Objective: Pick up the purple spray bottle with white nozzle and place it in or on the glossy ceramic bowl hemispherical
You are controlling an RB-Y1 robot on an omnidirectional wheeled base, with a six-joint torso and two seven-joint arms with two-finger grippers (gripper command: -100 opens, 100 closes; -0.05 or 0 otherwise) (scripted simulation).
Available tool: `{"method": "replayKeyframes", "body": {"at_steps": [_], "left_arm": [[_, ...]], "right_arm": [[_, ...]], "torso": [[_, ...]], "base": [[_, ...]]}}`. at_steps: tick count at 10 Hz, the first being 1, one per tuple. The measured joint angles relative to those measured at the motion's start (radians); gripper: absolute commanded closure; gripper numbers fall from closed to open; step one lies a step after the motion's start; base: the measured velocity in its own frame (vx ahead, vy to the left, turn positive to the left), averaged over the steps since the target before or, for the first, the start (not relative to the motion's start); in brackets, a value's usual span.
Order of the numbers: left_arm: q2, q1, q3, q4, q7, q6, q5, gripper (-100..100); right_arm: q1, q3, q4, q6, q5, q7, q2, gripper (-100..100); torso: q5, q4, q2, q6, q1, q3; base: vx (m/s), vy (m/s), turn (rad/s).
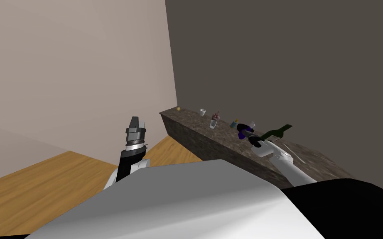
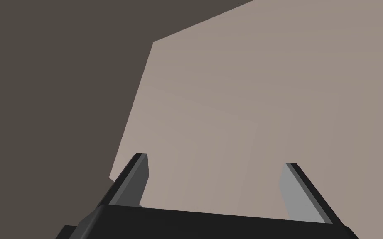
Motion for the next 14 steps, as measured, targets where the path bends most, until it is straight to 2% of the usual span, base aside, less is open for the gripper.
{"method": "replayKeyframes", "body": {"at_steps": [3,5,7,9,12,13,14], "left_arm": [[0.000,0.000,0.000,0.000,0.000,0.000,0.000,0],[0.000,0.000,0.000,0.000,0.000,0.000,0.000,0],[0.000,0.000,0.000,0.000,0.000,0.000,0.000,0],[0.000,0.000,0.000,0.000,0.000,0.000,0.000,0],[0.000,0.000,0.000,0.000,0.000,0.000,0.000,0],[0.000,0.000,0.000,0.000,0.000,0.000,0.000,0],[0.000,0.000,0.000,0.000,0.000,0.000,0.000,0]], "right_arm": [[0.015,-0.002,0.000,0.029,-0.044,-0.027,-0.075,100],[0.006,0.001,0.012,0.056,-0.068,-0.044,-0.128,100],[0.029,-0.007,-0.028,0.105,-0.099,-0.064,-0.186,100],[0.008,0.000,-0.008,0.118,-0.105,-0.072,-0.210,100],[0.004,-0.002,0.004,0.142,-0.132,-0.099,-0.268,100],[0.003,-0.004,0.005,0.144,-0.133,-0.101,-0.272,-100],[0.003,-0.004,0.005,0.144,-0.133,-0.101,-0.272,-100]], "torso": [[0.001,0.000,-0.001,0.002,-0.002,0.000],[0.001,0.000,-0.002,0.001,-0.004,-0.001],[0.000,0.000,-0.004,0.002,-0.003,-0.002],[0.001,-0.001,-0.006,0.002,-0.001,-0.003],[0.000,-0.002,-0.012,0.000,-0.001,-0.007],[-0.001,-0.003,-0.010,0.000,0.001,-0.006],[0.000,-0.002,-0.006,0.000,0.003,-0.004]], "base": [[-0.014,-0.103,0.088],[0.012,-0.137,0.086],[0.020,-0.097,0.037],[0.066,-0.079,0.033],[0.103,-0.076,0.034],[0.011,-0.009,0.002],[0.006,-0.003,0.001]]}}
